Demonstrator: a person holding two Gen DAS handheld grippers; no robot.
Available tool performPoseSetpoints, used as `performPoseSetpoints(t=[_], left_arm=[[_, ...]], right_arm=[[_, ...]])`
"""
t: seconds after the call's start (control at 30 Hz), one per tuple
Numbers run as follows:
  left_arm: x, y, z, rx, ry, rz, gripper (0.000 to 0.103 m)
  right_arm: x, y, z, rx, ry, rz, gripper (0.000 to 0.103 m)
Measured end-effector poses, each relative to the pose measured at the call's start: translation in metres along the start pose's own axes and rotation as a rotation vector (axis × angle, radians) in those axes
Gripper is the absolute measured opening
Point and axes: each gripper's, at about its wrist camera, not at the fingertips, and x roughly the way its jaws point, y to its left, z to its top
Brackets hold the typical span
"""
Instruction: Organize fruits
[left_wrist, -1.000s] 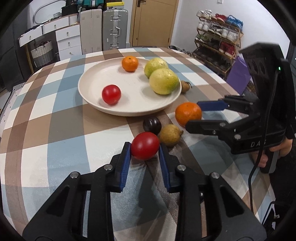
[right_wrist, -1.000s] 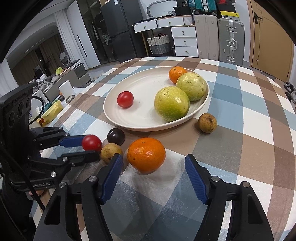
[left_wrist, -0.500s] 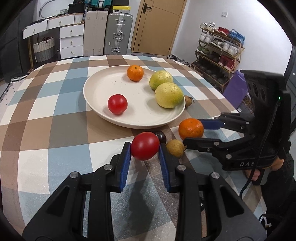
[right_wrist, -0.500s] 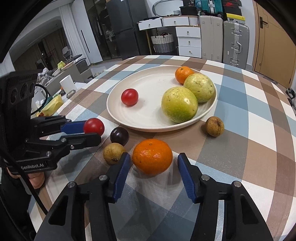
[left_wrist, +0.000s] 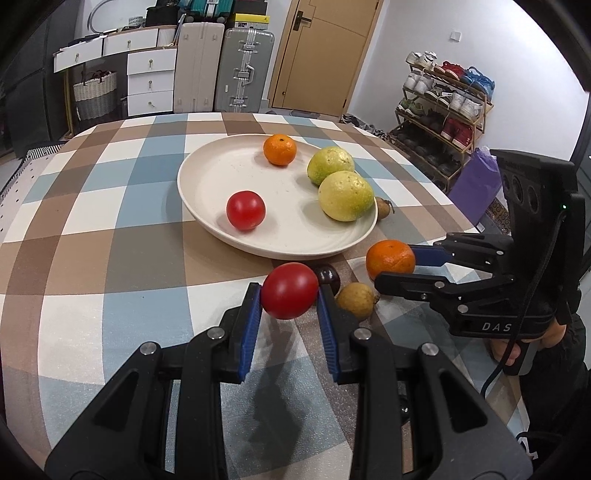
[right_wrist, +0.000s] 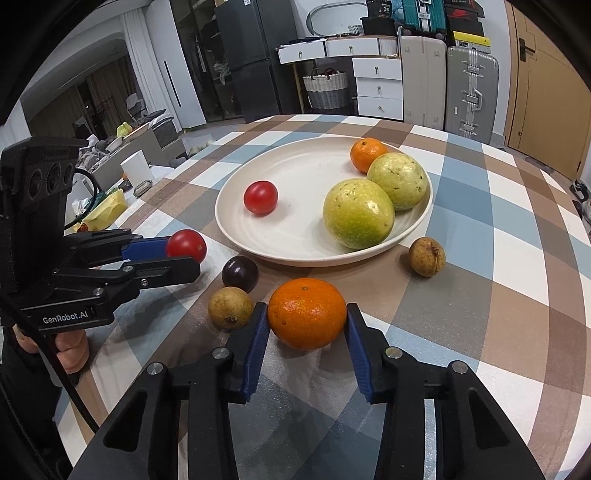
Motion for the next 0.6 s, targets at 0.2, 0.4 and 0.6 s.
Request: performPoseSetpoints(t=[0.2,0.4,0.6], left_arm=[[-0.001,0.002,0.001,-0.011,-0.022,0.014,0.027],[-0.006,0.004,0.007,-0.027,-0.053,0.038,0.027],[-0.012,0.001,0.019,-0.026,-0.097,0.075,0.027]], right_arm=[[-0.007,0.0,0.001,-0.005,-0.034,-0.003,0.042],[-0.021,-0.006,0.004,0.024,-0.107,-0.001,0.042],[-0.033,-0.01,0.006,0.043,-0.179,-0.004,0.042]])
